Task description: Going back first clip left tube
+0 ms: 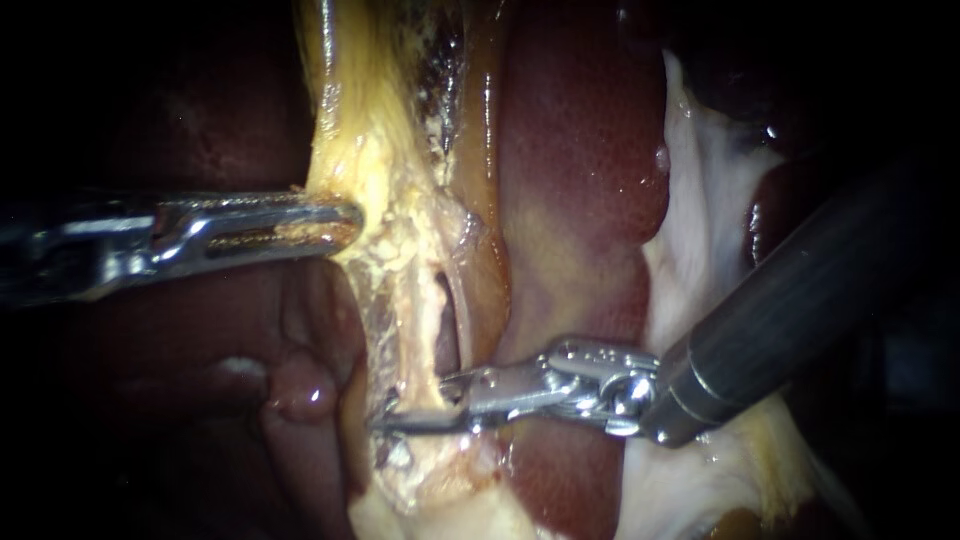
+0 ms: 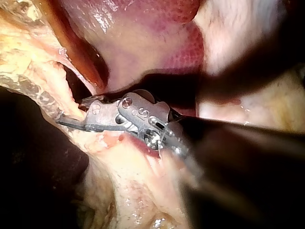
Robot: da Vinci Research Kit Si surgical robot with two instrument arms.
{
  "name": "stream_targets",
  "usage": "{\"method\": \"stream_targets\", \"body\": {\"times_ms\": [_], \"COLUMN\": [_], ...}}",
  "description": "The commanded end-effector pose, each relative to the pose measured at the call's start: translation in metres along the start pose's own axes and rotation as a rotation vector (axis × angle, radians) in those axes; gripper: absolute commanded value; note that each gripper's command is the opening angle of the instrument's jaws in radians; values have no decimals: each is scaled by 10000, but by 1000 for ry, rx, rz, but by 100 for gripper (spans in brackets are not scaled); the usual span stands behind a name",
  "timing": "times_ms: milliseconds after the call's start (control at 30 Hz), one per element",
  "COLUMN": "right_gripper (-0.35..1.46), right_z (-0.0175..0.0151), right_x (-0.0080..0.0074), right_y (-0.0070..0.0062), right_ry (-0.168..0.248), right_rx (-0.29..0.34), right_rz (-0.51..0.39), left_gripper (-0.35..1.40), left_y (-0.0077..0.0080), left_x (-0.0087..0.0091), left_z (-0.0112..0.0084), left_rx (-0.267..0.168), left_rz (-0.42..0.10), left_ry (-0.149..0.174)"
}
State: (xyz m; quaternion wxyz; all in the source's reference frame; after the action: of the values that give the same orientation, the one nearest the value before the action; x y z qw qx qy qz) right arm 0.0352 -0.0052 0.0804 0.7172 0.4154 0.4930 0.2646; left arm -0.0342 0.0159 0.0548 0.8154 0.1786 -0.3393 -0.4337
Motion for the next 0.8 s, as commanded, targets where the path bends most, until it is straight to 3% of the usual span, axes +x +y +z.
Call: {"method": "stream_targets", "body": {"times_ms": [33,167,200,267,367,467,800], "right_gripper": [-35,-35,-26,18,51,56,60], "right_z": [0,-1,0,0,-1,-3,-21], "right_x": [0,0,0,0,1,2,2], "right_y": [0,0,0,0,0,0,-1], "right_ry": [0,0,0,0,14,20,25], "right_rx": [1,1,1,1,-19,-18,-36], "right_rz": [5,11,11,10,11,0,-210], "left_gripper": [-35,-35,-35,-35,-35,-35,-35], "left_y": [0,0,0,0,1,1,2], "left_x": [0,0,0,0,0,0,1], "left_z": [-1,-1,-1,-1,0,0,-1], "left_rx": [0,0,0,0,1,1,-2], "left_rz": [0,0,0,0,0,1,1], "left_ry": [0,0,0,0,0,0,-1]}}
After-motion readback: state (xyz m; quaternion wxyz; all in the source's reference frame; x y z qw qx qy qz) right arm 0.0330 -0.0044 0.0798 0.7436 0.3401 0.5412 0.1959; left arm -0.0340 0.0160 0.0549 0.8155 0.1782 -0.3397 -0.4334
